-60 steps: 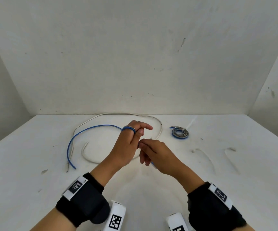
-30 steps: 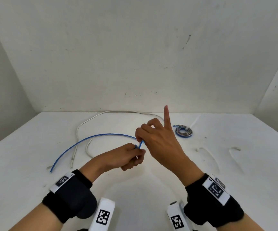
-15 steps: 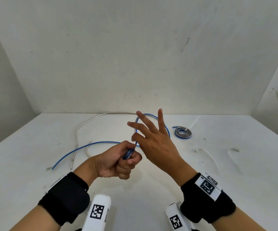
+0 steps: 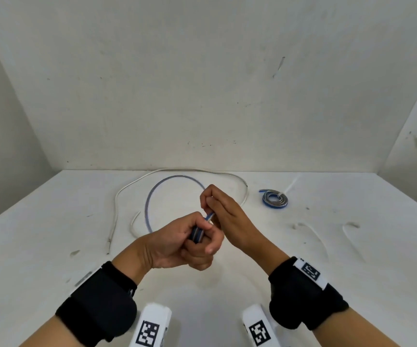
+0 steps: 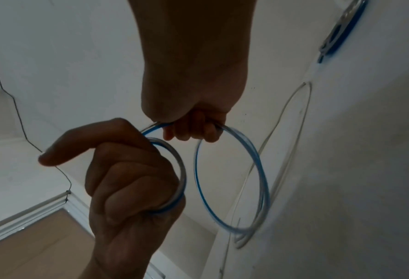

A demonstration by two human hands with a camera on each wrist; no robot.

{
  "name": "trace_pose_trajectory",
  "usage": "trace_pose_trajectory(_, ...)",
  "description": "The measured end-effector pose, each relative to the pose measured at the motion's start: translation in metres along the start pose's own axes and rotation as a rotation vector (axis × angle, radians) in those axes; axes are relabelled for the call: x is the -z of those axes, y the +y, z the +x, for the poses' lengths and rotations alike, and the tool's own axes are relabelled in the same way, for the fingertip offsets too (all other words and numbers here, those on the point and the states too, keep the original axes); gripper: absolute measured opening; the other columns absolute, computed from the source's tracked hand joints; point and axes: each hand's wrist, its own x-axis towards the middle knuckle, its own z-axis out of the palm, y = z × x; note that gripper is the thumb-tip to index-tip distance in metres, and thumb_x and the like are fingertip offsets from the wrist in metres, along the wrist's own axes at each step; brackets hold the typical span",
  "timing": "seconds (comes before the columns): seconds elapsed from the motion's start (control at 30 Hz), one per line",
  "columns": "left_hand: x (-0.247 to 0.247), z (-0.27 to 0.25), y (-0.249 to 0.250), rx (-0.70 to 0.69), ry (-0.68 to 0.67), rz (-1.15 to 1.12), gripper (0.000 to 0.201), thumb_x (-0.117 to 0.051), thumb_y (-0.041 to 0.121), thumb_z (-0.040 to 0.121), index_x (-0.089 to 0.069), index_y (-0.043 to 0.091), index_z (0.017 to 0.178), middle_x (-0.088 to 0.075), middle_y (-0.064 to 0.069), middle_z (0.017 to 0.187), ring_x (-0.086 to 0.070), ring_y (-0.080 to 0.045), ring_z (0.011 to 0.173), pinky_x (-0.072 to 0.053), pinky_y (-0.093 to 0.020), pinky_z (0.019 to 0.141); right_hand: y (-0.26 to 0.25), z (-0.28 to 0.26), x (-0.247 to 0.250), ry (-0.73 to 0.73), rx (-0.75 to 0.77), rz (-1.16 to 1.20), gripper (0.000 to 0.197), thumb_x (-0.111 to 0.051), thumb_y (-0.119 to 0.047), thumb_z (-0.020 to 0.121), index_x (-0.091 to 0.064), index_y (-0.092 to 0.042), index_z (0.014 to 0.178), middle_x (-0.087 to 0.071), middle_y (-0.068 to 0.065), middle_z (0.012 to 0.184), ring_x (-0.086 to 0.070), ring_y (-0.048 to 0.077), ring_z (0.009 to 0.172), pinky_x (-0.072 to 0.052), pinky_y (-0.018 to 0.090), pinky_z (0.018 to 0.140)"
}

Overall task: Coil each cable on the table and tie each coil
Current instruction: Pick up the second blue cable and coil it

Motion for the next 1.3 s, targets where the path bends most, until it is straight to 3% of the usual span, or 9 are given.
trace_pose_trajectory(0.17, -0.015, 0.006, -0.001, -0.01, 0.248, 0.231, 0.052, -0.036, 0.053, 0.095, -0.048, 0.016, 0.06, -0.015, 0.005, 0.046, -0.01, -0.013, 0.044, -0.019, -0.024, 0.048, -0.008, 0.002, 0.007, 0.052, 0.076, 0.032, 0.023, -0.035, -0.012, 0.101, -0.048, -0.011, 0.082, -0.038, -0.013, 0.061, -0.033, 0.008, 0.058, -0.031, 0.019, 0.057)
trace_pose_trajectory(0.37, -0.024, 0.016, -0.007, 0.008, 0.335, 0.472, 0.04, -0.052, 0.045, 0.092, -0.049, 0.013, 0.069, -0.019, 0.006, 0.052, -0.015, -0.013, 0.048, -0.019, -0.026, 0.05, -0.024, 0.006, 0.01, 0.018, 0.119, -0.033, 0.022, -0.037, -0.013, 0.102, -0.053, -0.011, 0.087, -0.036, -0.011, 0.056, -0.033, 0.012, 0.056, -0.034, 0.026, 0.056)
trace_pose_trajectory(0.6, -0.033, 0.019, -0.004, -0.087, 0.356, 0.439, 0.039, -0.035, 0.038, 0.101, -0.047, 0.017, 0.071, -0.02, 0.01, 0.05, -0.014, -0.013, 0.05, -0.016, -0.026, 0.052, -0.013, 0.013, 0.023, 0.048, 0.069, -0.061, 0.02, -0.037, -0.01, 0.101, -0.054, -0.006, 0.09, -0.036, 0.005, 0.06, -0.033, 0.01, 0.056, -0.034, 0.022, 0.055)
trace_pose_trajectory(0.77, -0.036, 0.019, -0.003, -0.228, 0.379, 0.378, 0.042, -0.029, 0.04, 0.1, -0.044, 0.012, 0.073, -0.018, 0.003, 0.052, -0.015, -0.014, 0.048, -0.018, -0.029, 0.051, -0.002, 0.002, 0.024, -0.053, 0.002, 0.038, 0.032, -0.033, -0.021, 0.105, -0.05, -0.001, 0.087, -0.04, 0.002, 0.067, -0.038, 0.01, 0.062, -0.036, 0.018, 0.061)
trace_pose_trajectory(0.87, -0.032, 0.024, 0.0, -0.385, 0.502, 0.313, 0.045, -0.036, 0.052, 0.094, -0.042, 0.014, 0.071, -0.016, 0.002, 0.053, -0.014, -0.014, 0.047, -0.016, -0.036, 0.055, 0.005, -0.007, 0.019, -0.036, 0.005, 0.093, 0.027, -0.027, -0.014, 0.106, -0.041, -0.008, 0.083, -0.04, -0.002, 0.069, -0.038, 0.006, 0.061, -0.035, 0.014, 0.057)
trace_pose_trajectory(0.93, -0.027, 0.026, 0.001, -0.45, 0.592, 0.314, 0.044, -0.036, 0.054, 0.092, -0.04, 0.016, 0.071, -0.017, 0.001, 0.054, -0.015, -0.015, 0.048, -0.019, -0.041, 0.061, 0.005, -0.011, 0.014, -0.041, -0.018, 0.13, 0.029, -0.024, -0.011, 0.106, -0.035, -0.011, 0.08, -0.044, -0.013, 0.064, -0.039, 0.001, 0.056, -0.035, 0.012, 0.054)
trace_pose_trajectory(1.03, -0.022, 0.026, 0.0, -0.451, 0.608, 0.305, 0.045, -0.03, 0.053, 0.093, -0.04, 0.015, 0.071, -0.02, 0.001, 0.054, -0.018, -0.014, 0.049, -0.033, -0.028, 0.058, 0.007, -0.013, 0.008, 0.006, -0.012, 0.184, 0.027, -0.026, -0.009, 0.105, -0.035, -0.009, 0.08, -0.045, -0.017, 0.058, -0.039, 0.001, 0.051, -0.036, 0.013, 0.049)
trace_pose_trajectory(1.17, -0.022, 0.026, -0.001, -0.426, 0.554, 0.289, 0.042, -0.027, 0.046, 0.095, -0.039, 0.012, 0.073, -0.024, 0.004, 0.053, -0.02, -0.011, 0.049, -0.025, -0.02, 0.05, 0.014, -0.01, 0.005, 0.081, -0.047, 0.268, 0.022, -0.037, -0.025, 0.095, -0.043, -0.008, 0.082, -0.048, 0.004, 0.068, -0.043, 0.02, 0.063, -0.041, 0.032, 0.058)
trace_pose_trajectory(1.3, -0.024, 0.028, -0.001, -0.463, 0.625, 0.365, 0.042, -0.026, 0.046, 0.095, -0.04, 0.013, 0.072, -0.024, 0.004, 0.054, -0.024, -0.011, 0.048, -0.033, -0.019, 0.05, 0.014, -0.009, 0.0, 0.032, -0.127, 0.366, 0.028, -0.029, -0.015, 0.103, -0.034, -0.005, 0.077, -0.047, -0.006, 0.053, -0.044, 0.009, 0.051, -0.04, 0.02, 0.048)
